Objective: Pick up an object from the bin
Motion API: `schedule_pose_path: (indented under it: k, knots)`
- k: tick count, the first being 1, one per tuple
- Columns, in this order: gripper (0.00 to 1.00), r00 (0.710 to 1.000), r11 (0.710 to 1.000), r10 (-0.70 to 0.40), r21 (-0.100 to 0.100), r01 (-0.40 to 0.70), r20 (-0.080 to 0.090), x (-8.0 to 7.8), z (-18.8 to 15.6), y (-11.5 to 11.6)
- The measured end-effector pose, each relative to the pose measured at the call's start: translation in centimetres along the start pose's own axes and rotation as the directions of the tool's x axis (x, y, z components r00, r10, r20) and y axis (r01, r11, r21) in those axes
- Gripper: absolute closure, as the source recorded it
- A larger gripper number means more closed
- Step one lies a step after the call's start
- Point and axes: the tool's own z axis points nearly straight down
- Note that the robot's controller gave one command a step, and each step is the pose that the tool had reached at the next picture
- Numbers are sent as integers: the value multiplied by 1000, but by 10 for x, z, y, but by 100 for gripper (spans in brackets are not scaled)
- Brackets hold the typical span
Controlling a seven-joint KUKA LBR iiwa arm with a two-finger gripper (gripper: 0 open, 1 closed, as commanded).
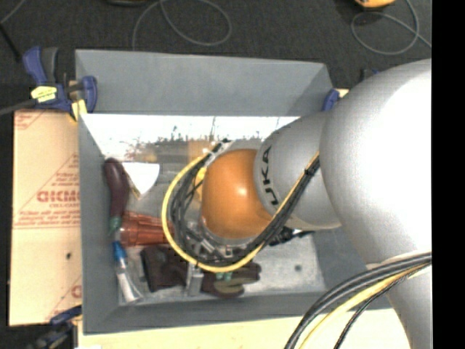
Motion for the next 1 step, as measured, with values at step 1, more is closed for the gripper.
schedule_pose_path:
  k: [1]
  knots:
    - [0, 998, 998, -64, 0, 64, 10, 6, 0, -5]
